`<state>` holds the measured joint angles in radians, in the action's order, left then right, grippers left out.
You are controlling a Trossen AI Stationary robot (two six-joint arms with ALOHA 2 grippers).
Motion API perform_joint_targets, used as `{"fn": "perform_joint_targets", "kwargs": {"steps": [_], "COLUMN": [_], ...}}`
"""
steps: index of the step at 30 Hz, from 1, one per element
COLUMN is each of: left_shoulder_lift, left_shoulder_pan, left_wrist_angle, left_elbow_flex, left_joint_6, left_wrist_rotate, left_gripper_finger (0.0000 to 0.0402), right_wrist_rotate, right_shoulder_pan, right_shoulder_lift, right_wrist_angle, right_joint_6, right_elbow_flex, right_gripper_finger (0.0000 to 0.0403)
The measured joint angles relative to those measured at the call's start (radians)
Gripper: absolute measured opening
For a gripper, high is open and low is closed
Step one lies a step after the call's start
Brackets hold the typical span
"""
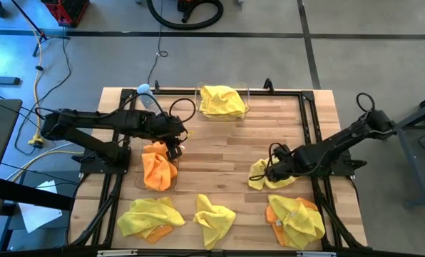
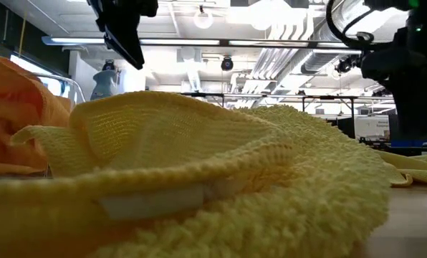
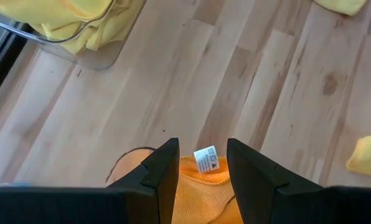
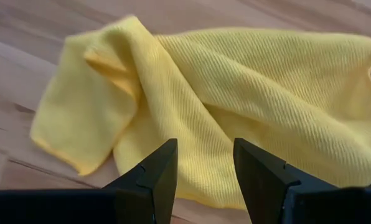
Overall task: Sort microfiber towel by color & place in baskets
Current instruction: Put the yellow microfiber towel into the top transparent bin
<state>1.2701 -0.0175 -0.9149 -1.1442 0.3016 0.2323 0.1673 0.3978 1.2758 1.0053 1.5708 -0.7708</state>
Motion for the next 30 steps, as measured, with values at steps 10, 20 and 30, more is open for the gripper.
{"fn": "perform_joint_targets", "kwargs": {"steps": [10, 20, 30], "left_shoulder_lift": [0.0, 0.0, 0.0], "left_shoulder_pan": [-0.009, -0.009, -0.009], "left_wrist_angle": [-0.001, -0.001, -0.001], "left_elbow_flex": [0.0, 0.0, 0.0], "left_joint_6": [0.0, -0.018, 0.009], "left_wrist_rotate": [-0.013, -0.013, -0.013], "left_gripper_finger": [0.0121, 0.0121, 0.0121], "right_wrist_rotate": [-0.013, 0.097, 0.005], "right_shoulder_pan": [0.004, -0.008, -0.063], "right_shoulder_lift": [0.022, 0.097, 0.229], "right_wrist_angle": [-0.009, -0.009, -0.337], "right_joint_6": [0.0, -0.03, -0.21], "right_elbow_flex": [0.0, 0.0, 0.116], "right_gripper_finger": [0.0151, 0.0151, 0.0151]}}
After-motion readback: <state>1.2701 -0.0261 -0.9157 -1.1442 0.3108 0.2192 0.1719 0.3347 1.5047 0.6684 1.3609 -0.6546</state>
